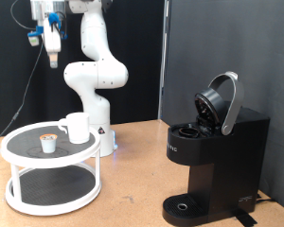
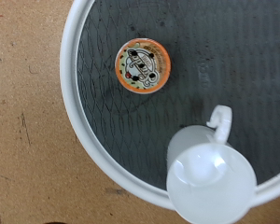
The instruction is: Make a cup of coffee with the keurig machine
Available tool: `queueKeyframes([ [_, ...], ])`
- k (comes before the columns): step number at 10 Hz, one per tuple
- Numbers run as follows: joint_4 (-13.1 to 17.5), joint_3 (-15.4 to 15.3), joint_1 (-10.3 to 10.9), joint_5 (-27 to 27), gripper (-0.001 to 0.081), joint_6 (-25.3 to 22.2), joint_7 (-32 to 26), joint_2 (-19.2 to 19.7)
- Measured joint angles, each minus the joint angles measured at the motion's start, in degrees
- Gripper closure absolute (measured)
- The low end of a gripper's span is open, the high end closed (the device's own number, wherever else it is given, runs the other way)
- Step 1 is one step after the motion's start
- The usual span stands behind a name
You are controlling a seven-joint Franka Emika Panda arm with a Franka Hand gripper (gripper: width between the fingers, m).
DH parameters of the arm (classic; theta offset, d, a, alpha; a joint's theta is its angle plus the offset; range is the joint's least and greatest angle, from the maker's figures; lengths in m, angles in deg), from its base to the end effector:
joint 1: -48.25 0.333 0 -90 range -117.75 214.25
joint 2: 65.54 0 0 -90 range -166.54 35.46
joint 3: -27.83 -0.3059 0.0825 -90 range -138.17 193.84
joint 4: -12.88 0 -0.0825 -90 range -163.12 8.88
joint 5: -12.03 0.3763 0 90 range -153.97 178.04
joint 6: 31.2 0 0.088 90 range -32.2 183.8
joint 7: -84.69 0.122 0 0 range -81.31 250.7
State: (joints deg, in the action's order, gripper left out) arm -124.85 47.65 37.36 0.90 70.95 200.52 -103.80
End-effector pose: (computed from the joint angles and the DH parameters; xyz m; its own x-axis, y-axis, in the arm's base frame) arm 0.2954 -0.2131 0.5092 -0.7700 -0.6374 -0.0282 -0.6374 0.7705 -0.0104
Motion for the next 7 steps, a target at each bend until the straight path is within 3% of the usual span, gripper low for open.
queueKeyframes([
  [4,-8.8,0.2,-1.4,-1.9,0.0072,10.8,0.5,1.4],
  [7,-13.7,0.8,-2.6,-4.3,0.0072,18.6,0.5,3.2],
])
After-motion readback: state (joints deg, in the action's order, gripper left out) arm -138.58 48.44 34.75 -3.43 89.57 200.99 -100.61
